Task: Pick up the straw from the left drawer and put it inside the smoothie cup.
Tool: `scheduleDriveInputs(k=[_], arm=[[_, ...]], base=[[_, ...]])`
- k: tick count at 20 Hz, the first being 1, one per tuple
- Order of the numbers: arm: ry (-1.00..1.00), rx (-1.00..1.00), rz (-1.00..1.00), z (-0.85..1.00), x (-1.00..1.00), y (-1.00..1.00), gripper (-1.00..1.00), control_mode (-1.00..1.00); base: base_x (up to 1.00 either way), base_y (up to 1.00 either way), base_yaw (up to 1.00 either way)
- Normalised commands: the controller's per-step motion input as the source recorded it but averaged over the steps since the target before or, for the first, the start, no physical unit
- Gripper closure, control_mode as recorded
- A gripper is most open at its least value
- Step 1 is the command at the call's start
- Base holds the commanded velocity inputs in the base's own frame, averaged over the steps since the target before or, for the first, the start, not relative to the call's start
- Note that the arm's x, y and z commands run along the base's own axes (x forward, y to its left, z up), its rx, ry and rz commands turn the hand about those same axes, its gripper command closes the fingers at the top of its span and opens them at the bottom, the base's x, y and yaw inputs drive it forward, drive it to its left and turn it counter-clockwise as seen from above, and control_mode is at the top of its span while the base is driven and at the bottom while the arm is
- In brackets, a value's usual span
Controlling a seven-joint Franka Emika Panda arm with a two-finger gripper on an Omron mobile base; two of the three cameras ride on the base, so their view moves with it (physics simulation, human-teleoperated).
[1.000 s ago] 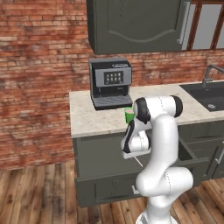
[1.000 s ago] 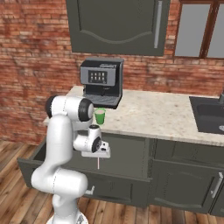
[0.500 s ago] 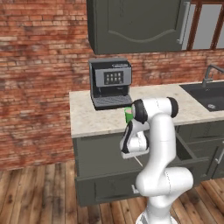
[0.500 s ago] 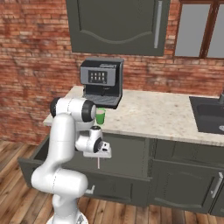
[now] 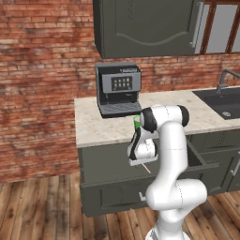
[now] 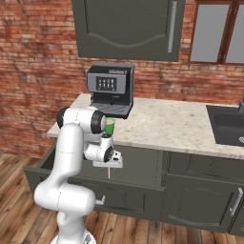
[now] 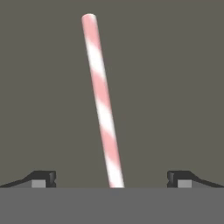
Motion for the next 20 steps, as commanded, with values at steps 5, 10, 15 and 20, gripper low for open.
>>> scheduleDriveInputs(k=[5, 10, 15, 20], arm=[[0.0, 0.0, 0.0, -0.69, -0.74, -0.19, 1.0, -1.0], [0.0, 0.0, 0.0, -0.5, -0.56, -0.11, 1.0, -1.0], [0.0, 0.0, 0.02, -0.27, -0.37, 0.0, 1.0, -1.0], [0.0, 0.0, 0.03, -0.13, -0.27, 0.0, 1.0, -1.0]], base=[[0.0, 0.0, 0.0], [0.0, 0.0, 0.0], [0.0, 0.0, 0.0], [0.0, 0.0, 0.0]])
